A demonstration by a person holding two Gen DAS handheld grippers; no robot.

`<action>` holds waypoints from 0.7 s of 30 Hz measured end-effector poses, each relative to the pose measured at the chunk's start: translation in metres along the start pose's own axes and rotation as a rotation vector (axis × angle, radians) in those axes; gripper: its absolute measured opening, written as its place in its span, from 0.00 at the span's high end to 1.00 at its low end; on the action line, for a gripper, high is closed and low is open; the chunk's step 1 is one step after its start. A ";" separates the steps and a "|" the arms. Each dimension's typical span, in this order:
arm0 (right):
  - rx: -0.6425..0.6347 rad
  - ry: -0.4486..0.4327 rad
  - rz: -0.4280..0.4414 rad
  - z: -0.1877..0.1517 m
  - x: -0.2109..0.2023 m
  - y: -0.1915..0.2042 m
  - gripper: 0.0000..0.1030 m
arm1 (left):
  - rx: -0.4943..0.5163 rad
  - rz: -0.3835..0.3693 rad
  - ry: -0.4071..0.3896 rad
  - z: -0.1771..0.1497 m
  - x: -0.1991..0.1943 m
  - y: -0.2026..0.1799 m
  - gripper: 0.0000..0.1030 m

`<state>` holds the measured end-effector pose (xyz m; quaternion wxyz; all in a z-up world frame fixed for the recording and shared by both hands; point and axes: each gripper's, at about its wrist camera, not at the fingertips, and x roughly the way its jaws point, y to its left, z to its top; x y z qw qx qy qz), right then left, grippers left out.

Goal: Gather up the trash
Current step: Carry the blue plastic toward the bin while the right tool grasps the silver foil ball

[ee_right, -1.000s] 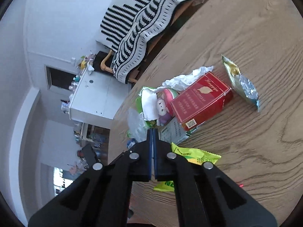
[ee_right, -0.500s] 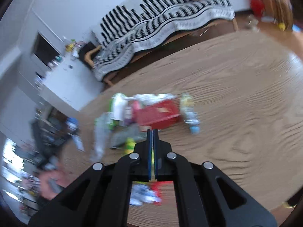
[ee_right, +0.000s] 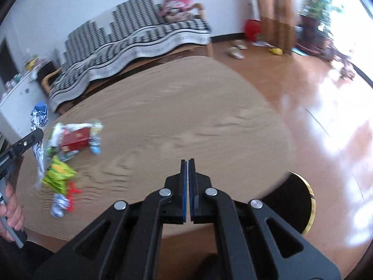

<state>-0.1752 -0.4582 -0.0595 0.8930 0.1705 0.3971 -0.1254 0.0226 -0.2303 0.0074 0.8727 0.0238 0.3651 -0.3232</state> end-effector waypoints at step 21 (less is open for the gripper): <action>-0.117 0.130 0.239 -0.031 0.015 0.025 0.97 | 0.014 -0.131 -0.008 0.021 0.007 -0.039 0.75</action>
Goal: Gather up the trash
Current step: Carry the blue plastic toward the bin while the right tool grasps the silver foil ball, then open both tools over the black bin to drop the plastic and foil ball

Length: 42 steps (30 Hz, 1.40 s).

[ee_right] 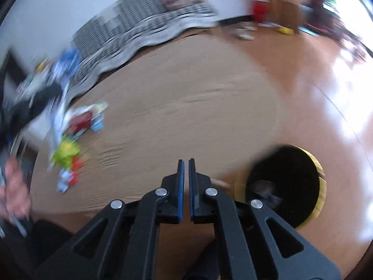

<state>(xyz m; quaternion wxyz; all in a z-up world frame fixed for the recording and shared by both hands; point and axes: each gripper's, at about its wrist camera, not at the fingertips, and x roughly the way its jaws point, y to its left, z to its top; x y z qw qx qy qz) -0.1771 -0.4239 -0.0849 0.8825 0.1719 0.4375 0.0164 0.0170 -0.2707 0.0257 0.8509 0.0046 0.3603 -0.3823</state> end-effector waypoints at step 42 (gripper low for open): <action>0.147 -0.157 -0.237 -0.021 -0.069 -0.074 0.82 | 0.116 -0.041 0.085 -0.039 0.046 -0.056 0.75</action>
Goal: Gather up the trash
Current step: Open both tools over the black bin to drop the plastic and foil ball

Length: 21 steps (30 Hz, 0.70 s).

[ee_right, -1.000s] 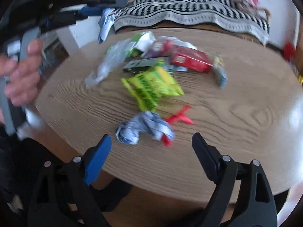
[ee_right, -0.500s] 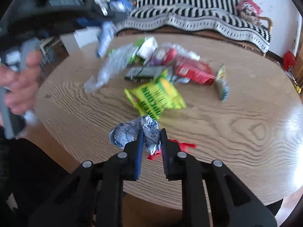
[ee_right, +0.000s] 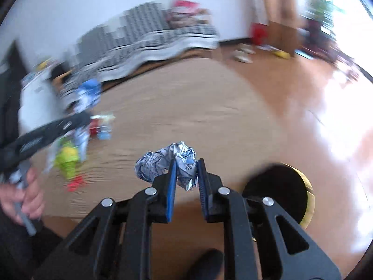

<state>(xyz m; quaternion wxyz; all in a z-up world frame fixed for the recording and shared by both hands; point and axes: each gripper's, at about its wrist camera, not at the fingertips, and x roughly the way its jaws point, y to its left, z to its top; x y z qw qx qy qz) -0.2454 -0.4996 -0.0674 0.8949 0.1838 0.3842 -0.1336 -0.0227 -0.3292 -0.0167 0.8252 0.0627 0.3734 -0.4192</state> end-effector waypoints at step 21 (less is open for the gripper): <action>0.275 0.128 -0.254 -0.046 0.016 -0.145 0.82 | 0.243 -0.232 0.247 -0.067 0.175 -0.182 0.73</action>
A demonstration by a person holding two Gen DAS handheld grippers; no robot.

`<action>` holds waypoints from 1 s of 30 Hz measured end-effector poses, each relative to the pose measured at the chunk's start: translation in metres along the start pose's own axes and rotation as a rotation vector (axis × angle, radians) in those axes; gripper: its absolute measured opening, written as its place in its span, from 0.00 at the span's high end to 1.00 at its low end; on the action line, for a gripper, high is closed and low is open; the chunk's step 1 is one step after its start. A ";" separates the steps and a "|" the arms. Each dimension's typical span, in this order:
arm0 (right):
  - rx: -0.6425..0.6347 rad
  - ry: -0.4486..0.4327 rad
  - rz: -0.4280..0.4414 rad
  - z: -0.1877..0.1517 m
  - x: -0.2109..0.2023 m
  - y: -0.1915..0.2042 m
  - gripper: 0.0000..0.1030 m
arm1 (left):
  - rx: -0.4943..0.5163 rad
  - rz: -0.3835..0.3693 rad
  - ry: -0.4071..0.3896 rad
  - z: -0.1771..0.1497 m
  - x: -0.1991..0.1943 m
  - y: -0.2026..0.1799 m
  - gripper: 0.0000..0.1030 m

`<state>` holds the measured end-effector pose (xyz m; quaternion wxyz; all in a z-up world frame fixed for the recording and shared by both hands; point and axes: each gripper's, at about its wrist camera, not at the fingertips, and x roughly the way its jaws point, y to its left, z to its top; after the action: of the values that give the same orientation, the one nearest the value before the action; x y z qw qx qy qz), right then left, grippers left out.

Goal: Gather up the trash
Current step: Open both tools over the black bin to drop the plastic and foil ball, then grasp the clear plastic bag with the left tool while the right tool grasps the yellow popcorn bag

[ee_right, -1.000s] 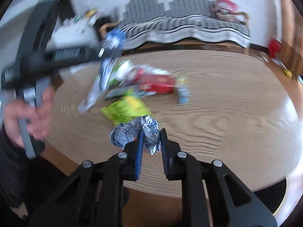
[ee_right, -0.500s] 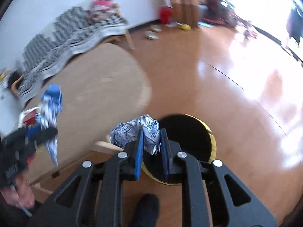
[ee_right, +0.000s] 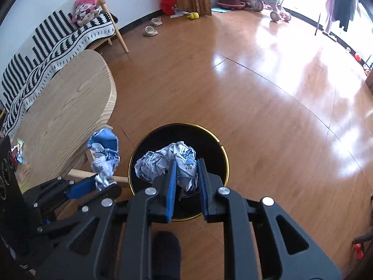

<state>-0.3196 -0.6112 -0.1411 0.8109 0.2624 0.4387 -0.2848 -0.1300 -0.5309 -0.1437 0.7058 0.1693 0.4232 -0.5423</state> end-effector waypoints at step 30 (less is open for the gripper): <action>-0.349 -0.067 0.320 -0.007 -0.037 0.268 0.26 | -0.275 0.397 -0.266 -0.071 -0.261 0.176 0.09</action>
<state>-0.1544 -0.4105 -0.0655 0.8930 0.1745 0.4069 -0.0811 -0.0133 -0.2567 -0.0199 0.8639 0.0787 0.3552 -0.3483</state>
